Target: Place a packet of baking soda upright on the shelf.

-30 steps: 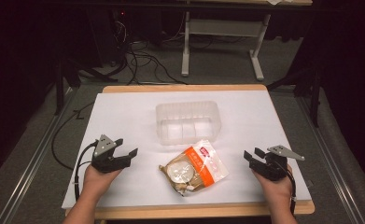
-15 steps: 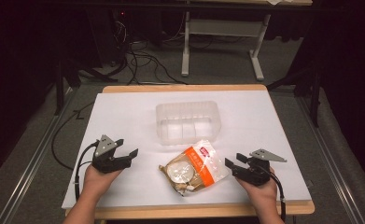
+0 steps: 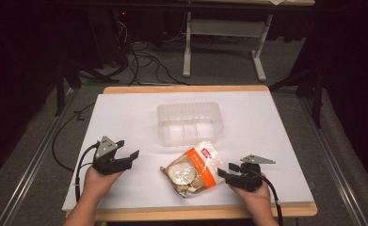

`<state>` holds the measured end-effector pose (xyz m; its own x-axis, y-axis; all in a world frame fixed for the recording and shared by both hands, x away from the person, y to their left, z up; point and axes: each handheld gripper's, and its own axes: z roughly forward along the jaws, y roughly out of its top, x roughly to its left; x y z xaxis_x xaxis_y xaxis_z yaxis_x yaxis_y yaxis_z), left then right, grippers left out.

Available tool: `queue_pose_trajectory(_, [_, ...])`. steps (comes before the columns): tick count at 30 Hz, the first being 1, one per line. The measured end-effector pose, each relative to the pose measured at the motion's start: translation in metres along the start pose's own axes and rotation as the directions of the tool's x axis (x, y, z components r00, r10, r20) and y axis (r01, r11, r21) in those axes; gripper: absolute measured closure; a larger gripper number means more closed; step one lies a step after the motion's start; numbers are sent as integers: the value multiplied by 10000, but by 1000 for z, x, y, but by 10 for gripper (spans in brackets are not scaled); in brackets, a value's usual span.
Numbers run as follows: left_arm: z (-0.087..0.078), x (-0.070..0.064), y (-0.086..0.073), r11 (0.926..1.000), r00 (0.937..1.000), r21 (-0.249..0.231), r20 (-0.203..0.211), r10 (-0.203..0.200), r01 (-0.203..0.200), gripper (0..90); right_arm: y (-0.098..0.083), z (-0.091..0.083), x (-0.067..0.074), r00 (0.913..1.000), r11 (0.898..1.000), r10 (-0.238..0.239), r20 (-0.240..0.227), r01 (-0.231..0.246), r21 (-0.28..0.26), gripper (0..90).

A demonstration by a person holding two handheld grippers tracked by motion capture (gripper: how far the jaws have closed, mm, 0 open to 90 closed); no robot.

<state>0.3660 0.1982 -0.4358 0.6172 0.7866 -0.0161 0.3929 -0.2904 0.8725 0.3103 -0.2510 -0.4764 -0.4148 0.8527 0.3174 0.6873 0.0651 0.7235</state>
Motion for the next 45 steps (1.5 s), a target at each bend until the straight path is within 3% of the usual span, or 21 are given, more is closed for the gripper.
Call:
queue_pose_trajectory(5, [0, 0, 0, 10000, 10000, 14, -9, 6, -6, 288, -3, 2, -1, 9990, 9995, 265, -369, -259, 178, 446])
queue_pose_trajectory(10, [0, 0, 0, 10000, 10000, 7, -23, 13, -13, 288, -5, 4, 2, 9973, 9995, 190, -706, -171, 281, 504])
queue_pose_trajectory(19, [0, 0, 0, 10000, 10000, 10, -40, 7, -7, 288, -2, -7, -3, 9978, 9995, 305, -586, -305, 3, 893])
queue_pose_trajectory(21, [0, 0, 0, 10000, 10000, 6, -45, 8, -8, 288, 0, -10, -2, 9980, 9997, 212, -593, -216, -69, 900])
queue_pose_trajectory(25, [-1, 0, 0, 10000, 10000, 1, -50, 11, -11, 289, 5, -18, 5, 9981, 9985, -409, -459, 392, -374, 900])
queue_pose_trajectory(31, [-1, 0, 0, 10000, 10000, 8, -48, 16, -16, 288, 12, -36, 13, 9944, 9890, -987, -376, 938, -1147, 900])
queue_pose_trajectory(38, [0, 0, 0, 10000, 10000, 21, -59, 14, -14, 288, 17, -58, 8, 9952, 9772, -981, -63, 951, -1897, 900])
queue_pose_trajectory(45, [1, 0, 0, 10000, 10000, 56, -51, 46, -45, 288, 23, -86, -9, 9956, 9608, -711, 605, 847, -2641, 900])
